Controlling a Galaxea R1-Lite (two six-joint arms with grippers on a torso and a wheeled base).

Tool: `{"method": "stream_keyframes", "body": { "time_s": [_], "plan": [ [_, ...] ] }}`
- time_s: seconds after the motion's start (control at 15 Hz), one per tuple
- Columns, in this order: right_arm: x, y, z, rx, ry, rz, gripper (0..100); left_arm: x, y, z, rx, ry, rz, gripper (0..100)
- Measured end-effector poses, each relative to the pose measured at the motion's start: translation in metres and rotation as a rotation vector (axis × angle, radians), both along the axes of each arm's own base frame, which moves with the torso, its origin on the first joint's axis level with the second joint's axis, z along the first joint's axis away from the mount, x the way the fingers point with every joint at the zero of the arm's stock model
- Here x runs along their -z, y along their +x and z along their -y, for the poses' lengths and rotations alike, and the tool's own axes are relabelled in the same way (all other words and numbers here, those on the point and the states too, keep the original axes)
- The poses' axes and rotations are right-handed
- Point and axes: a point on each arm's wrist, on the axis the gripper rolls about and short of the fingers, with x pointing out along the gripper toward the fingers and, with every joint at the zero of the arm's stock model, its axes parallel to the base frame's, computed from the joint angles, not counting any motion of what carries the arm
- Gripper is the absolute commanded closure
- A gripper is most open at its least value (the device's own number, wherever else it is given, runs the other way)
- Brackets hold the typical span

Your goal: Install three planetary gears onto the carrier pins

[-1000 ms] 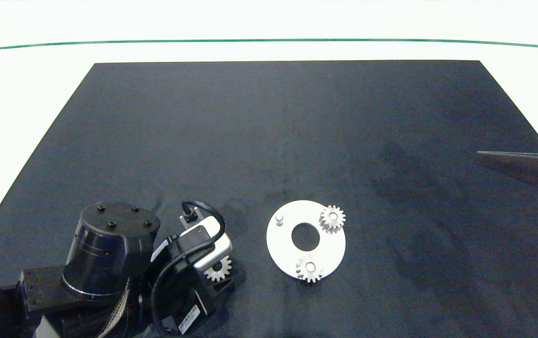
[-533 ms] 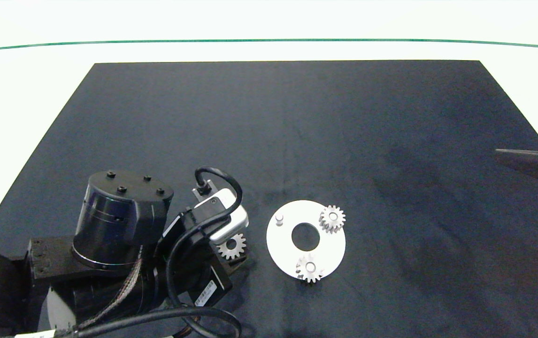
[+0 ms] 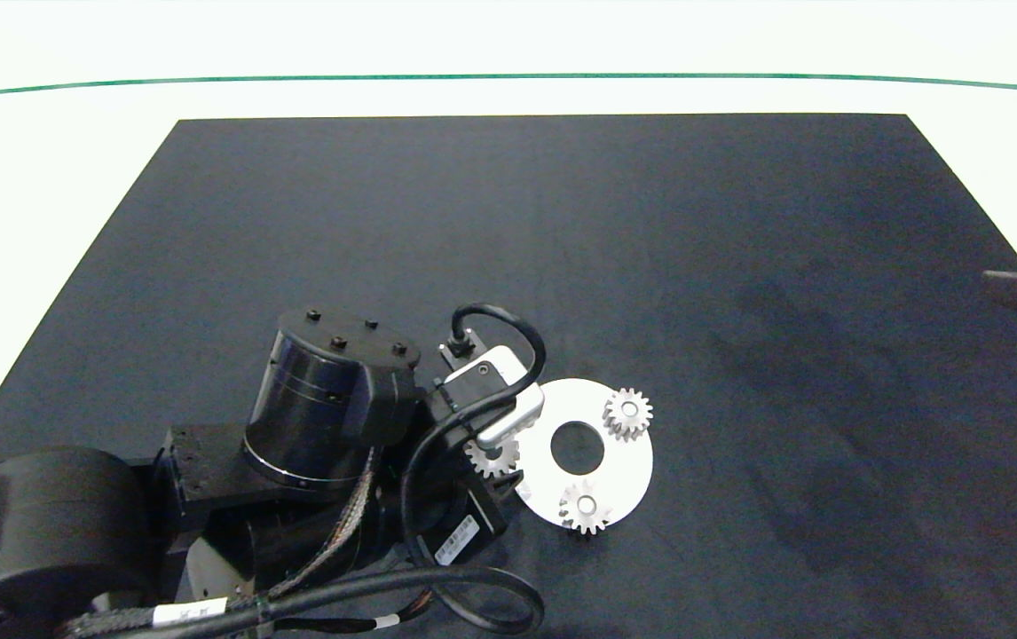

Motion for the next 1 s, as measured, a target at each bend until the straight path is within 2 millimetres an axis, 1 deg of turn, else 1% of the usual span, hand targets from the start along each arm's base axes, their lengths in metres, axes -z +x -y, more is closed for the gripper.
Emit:
{"method": "stream_keyframes", "body": {
  "time_s": [0.2, 0.47, 0.6, 1.0],
  "plan": [
    [0.004, -0.005, 0.003, 0.0, 0.0, -0.001, 0, -0.001, 0.007, 0.011, -0.005, 0.0, 0.008, 78],
    [0.004, -0.01, 0.007, 0.001, 0.007, 0.011, 0, -0.002, 0.015, 0.026, -0.011, 0.004, 0.019, 78],
    [0.004, -0.011, 0.008, 0.0, 0.008, 0.012, 0, 0.0, 0.017, 0.03, -0.013, 0.027, 0.005, 78],
    [0.008, -0.012, 0.008, 0.0, 0.002, 0.005, 0, -0.005, 0.028, 0.036, -0.027, 0.023, 0.027, 78]
  ]
}}
